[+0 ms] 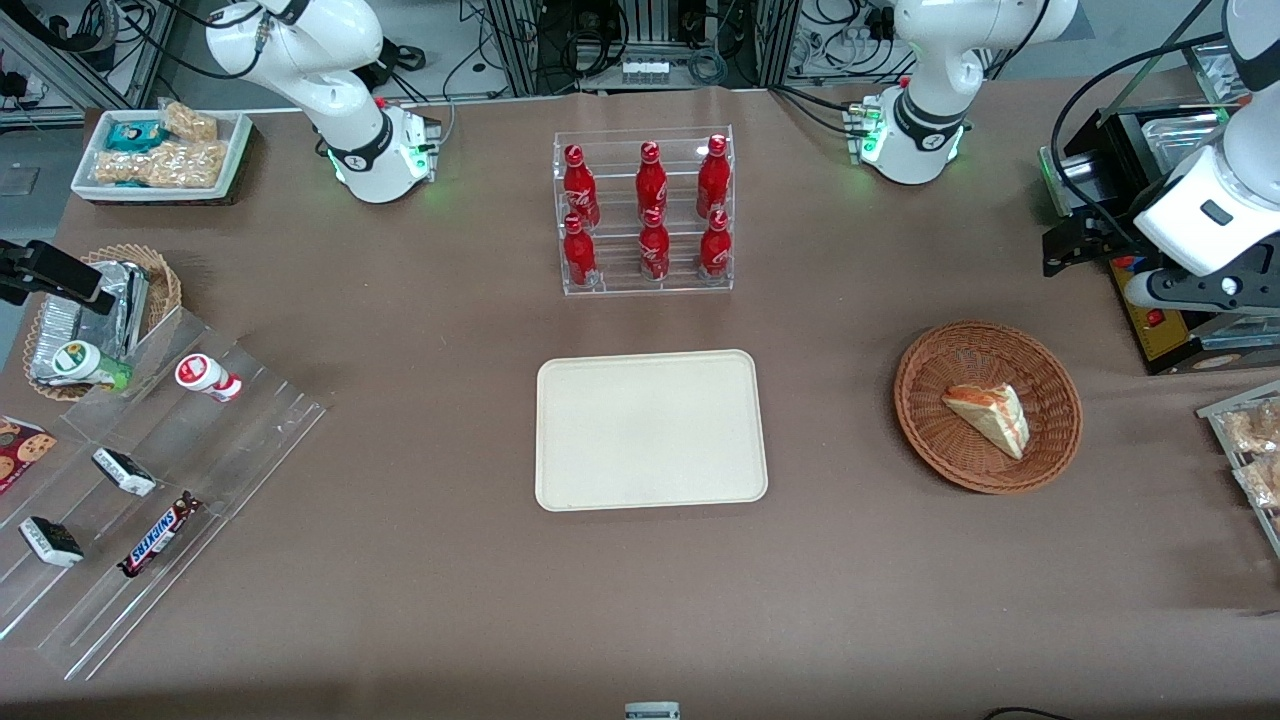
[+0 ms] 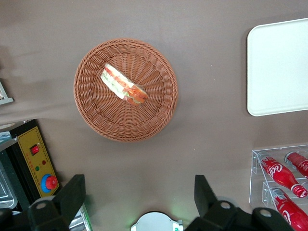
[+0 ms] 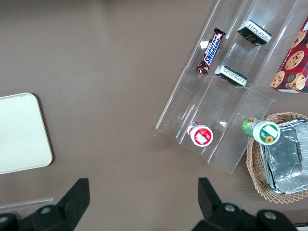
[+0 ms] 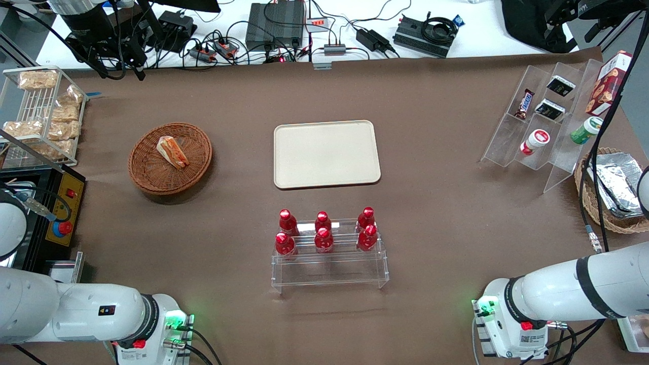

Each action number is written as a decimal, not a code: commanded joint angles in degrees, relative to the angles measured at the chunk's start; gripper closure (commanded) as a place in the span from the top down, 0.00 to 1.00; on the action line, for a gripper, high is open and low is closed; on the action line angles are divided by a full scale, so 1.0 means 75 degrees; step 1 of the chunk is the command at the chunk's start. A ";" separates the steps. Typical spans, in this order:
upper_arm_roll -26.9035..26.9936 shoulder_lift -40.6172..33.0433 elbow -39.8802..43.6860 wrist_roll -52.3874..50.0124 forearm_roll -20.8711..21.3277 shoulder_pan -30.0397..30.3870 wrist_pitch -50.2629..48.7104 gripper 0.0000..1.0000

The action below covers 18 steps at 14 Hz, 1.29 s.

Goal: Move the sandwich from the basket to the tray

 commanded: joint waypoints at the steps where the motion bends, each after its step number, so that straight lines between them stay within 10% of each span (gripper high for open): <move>1: 0.0042 -0.0006 0.0136 -0.0130 0.0013 -0.0058 -0.0178 1.00; 10: 0.0100 0.0591 -0.0365 -0.0154 0.0107 0.0024 -0.0097 1.00; 18: 0.0253 0.0803 -0.2732 -0.0550 0.0119 0.0539 0.2595 1.00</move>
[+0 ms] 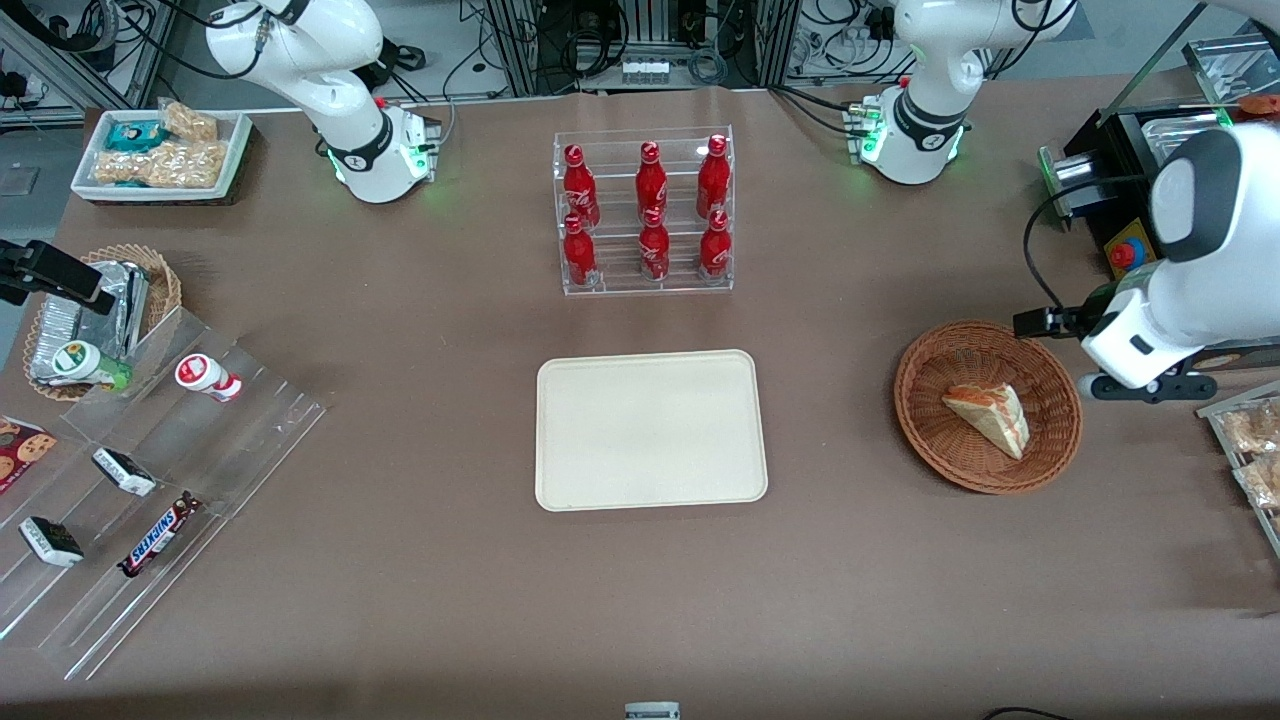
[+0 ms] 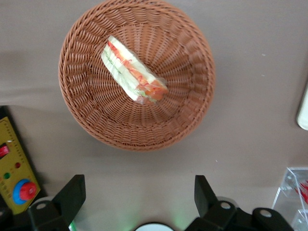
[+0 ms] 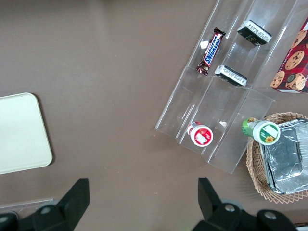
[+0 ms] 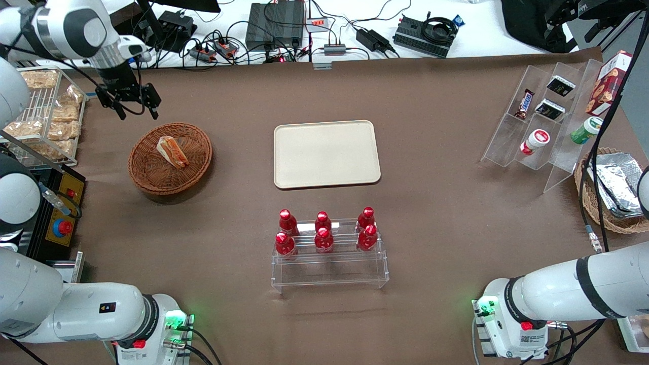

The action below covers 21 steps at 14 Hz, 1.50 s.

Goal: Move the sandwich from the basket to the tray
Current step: 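Lower the left gripper onto the wrapped sandwich and close it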

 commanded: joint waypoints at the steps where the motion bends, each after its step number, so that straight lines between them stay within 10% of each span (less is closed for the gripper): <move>1: -0.0019 -0.0195 -0.0943 -0.0689 0.0085 0.0103 0.1133 1.00; 14: -0.0008 0.0998 -0.2740 -0.7335 0.0097 0.0126 0.5672 0.97; 17: 0.0004 0.1047 -0.2658 -0.7946 0.0097 0.0126 0.5744 0.16; 21: -0.0031 0.0930 -0.2075 -0.7946 0.0109 0.0045 0.4998 0.05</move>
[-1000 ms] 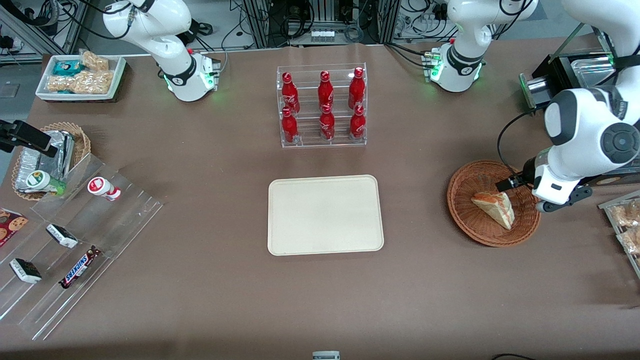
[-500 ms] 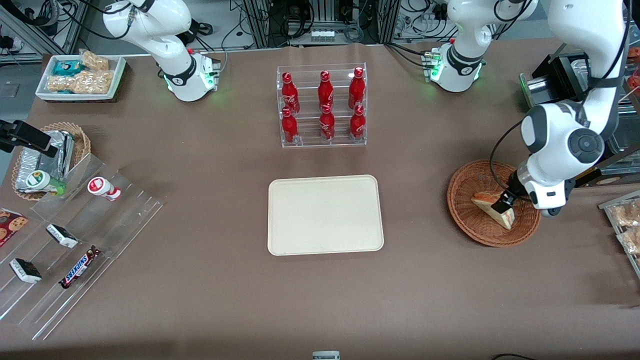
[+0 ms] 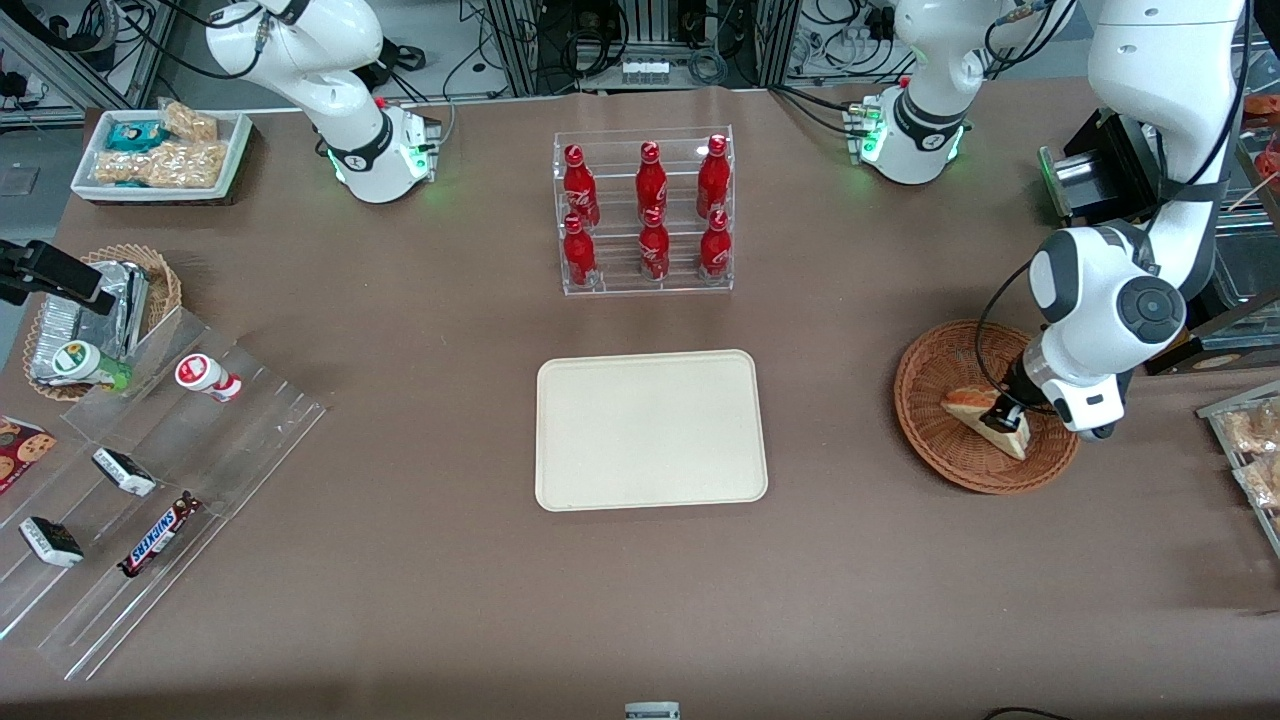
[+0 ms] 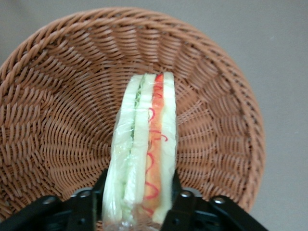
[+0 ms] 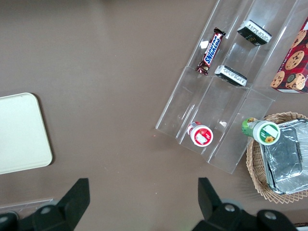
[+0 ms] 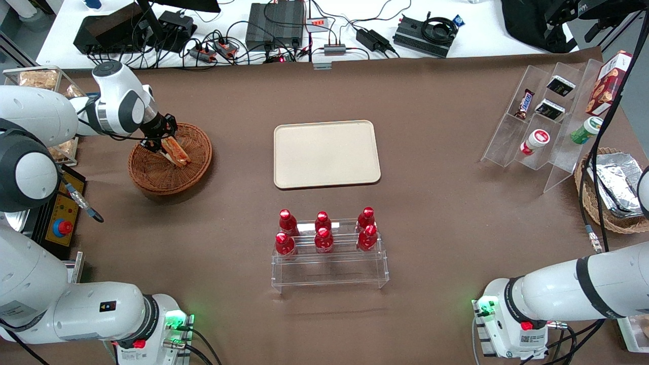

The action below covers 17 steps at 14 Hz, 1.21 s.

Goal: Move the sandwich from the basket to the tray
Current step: 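Lift the sandwich with the left gripper and carry it over the cream tray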

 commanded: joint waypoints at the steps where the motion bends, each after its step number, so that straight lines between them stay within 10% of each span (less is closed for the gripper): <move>1: -0.0048 -0.0155 0.0656 -0.0220 0.0109 -0.0136 -0.0964 0.06; 8: -0.0142 -0.0038 0.2310 -0.0267 -0.0078 -0.2371 -0.2737 0.06; 17: -0.0131 0.2526 0.5249 -0.0255 -0.0325 -0.5079 -0.2667 0.07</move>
